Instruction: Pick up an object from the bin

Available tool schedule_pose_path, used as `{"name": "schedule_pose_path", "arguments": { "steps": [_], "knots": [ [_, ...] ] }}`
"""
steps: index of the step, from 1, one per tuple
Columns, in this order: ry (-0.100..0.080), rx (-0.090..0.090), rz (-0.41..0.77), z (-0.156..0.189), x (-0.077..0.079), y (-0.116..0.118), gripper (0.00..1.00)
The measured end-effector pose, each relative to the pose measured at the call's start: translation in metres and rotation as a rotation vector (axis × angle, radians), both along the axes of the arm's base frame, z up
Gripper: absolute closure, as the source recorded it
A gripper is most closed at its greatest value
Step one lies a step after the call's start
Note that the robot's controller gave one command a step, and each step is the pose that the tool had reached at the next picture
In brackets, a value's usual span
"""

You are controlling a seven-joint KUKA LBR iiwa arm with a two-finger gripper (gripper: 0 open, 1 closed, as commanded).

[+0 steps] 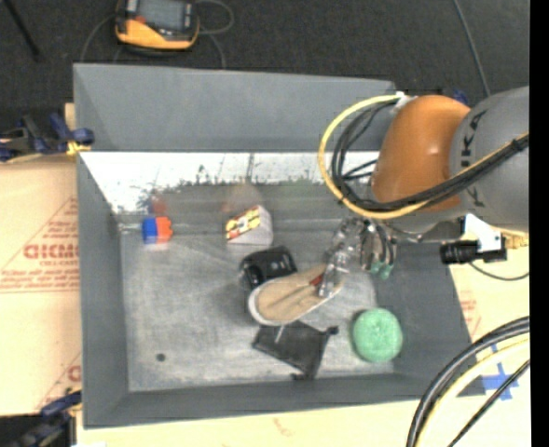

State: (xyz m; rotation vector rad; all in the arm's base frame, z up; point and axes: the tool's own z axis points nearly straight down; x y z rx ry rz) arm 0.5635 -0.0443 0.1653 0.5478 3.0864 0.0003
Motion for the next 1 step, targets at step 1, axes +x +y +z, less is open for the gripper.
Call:
{"name": "schedule_pose_path", "arguments": {
  "steps": [1],
  "knots": [
    [0.006,0.001,0.005,0.0171,-0.0022,0.0003,1.00]
  ]
}}
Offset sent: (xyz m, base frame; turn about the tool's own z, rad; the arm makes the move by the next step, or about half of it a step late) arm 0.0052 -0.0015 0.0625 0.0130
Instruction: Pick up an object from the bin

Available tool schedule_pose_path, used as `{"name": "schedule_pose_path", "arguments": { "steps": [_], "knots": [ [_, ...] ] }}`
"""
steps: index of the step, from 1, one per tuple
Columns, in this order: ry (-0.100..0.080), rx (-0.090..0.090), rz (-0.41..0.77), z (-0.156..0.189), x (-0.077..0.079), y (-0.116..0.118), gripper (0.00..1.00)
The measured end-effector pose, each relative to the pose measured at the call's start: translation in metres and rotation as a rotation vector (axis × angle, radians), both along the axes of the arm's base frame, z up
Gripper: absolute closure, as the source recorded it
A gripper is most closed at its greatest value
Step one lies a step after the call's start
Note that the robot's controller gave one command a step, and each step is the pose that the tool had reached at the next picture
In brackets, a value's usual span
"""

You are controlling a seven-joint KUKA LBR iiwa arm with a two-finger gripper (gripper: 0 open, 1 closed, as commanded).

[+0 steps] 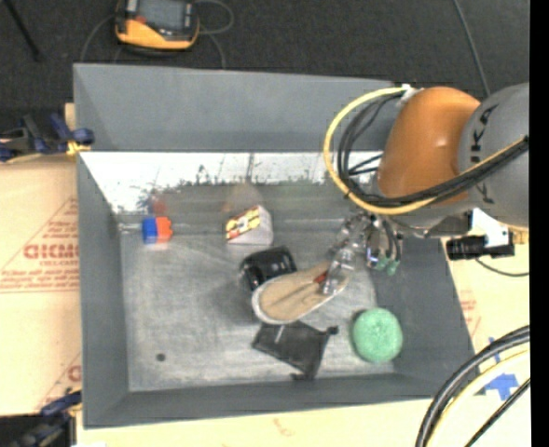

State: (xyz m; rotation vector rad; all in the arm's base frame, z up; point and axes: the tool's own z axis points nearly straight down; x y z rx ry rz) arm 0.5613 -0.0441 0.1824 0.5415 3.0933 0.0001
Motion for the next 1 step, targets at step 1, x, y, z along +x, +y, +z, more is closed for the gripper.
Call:
{"name": "schedule_pose_path", "arguments": {
  "steps": [1],
  "knots": [
    [0.000,0.000,-0.010,0.0384,0.0060,-0.0022,1.00]
  ]
}}
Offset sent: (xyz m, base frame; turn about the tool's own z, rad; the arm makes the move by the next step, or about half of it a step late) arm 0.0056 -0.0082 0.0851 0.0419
